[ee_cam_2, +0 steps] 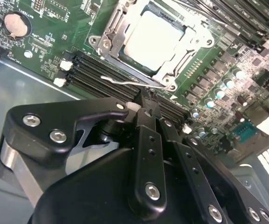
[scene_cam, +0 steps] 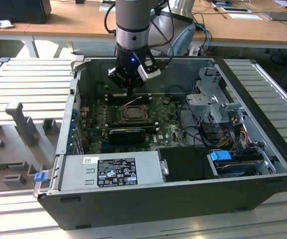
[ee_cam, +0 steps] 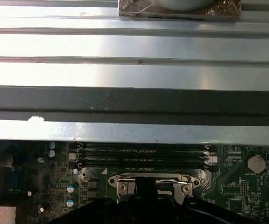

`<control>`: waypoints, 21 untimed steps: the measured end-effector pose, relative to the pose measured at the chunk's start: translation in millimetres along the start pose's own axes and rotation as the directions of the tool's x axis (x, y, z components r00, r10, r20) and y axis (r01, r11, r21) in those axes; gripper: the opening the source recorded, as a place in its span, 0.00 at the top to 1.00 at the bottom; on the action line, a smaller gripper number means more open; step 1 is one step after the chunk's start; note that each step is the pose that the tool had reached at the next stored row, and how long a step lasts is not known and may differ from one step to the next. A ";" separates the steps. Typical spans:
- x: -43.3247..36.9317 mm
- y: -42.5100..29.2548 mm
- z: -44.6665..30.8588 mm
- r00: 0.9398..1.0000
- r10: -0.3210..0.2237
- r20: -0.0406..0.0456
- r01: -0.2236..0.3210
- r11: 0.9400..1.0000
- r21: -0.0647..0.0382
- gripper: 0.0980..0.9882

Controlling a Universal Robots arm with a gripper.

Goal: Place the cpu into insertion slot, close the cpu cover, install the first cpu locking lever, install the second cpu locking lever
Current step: 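Install the first cpu locking lever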

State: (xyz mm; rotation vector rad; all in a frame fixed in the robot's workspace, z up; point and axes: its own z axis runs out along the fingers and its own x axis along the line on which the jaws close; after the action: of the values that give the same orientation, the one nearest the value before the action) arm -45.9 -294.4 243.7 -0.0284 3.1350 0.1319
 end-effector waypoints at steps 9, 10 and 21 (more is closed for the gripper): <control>-6.8 0.0 14.3 0.999 -0.047 -0.004 0.047 0.999 0.000 0.99; -6.9 0.6 14.7 0.999 -0.046 -0.004 0.046 0.999 0.000 0.99; -13.4 5.5 22.6 0.999 -0.047 -0.003 0.047 0.999 -0.014 0.99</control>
State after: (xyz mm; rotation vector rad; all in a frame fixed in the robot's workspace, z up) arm -32.5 -286.8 221.7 -0.1032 3.1339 0.1535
